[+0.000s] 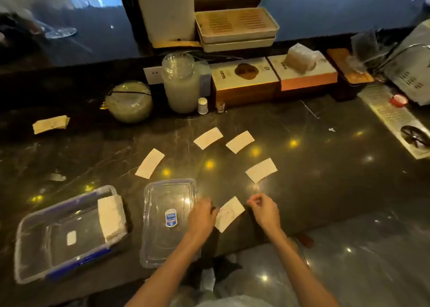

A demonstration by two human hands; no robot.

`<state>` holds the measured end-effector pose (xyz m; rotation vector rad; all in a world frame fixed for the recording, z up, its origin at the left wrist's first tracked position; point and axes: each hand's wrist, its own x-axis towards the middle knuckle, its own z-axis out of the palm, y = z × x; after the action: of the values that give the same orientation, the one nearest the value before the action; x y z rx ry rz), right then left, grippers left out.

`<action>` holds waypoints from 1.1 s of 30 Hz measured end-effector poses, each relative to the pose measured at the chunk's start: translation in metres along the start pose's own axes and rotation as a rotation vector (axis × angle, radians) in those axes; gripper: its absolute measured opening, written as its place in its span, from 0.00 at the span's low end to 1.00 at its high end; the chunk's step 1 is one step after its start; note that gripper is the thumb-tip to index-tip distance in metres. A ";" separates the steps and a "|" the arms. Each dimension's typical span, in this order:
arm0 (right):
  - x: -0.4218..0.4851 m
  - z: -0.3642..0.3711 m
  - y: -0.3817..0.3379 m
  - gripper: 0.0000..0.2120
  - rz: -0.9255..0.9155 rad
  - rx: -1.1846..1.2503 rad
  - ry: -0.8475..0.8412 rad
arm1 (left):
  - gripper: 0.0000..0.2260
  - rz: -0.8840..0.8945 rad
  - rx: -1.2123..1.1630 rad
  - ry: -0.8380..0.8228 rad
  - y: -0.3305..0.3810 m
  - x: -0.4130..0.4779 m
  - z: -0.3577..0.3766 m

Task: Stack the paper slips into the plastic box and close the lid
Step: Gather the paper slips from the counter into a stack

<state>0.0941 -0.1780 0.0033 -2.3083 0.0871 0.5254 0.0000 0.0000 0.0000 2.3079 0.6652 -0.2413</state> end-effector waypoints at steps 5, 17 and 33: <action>0.017 0.021 -0.004 0.09 0.033 -0.171 -0.129 | 0.17 -0.064 0.167 -0.088 0.012 0.012 0.021; 0.003 0.043 -0.008 0.11 0.055 -0.271 -0.112 | 0.25 -0.040 0.311 -0.173 0.004 0.015 0.040; 0.065 -0.027 -0.053 0.08 -0.254 -0.026 -0.432 | 0.19 -0.219 -1.007 -0.590 0.044 0.047 0.001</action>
<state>0.1744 -0.1526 0.0298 -2.1376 -0.4172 0.8786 0.0633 -0.0087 0.0084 1.1217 0.5423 -0.5196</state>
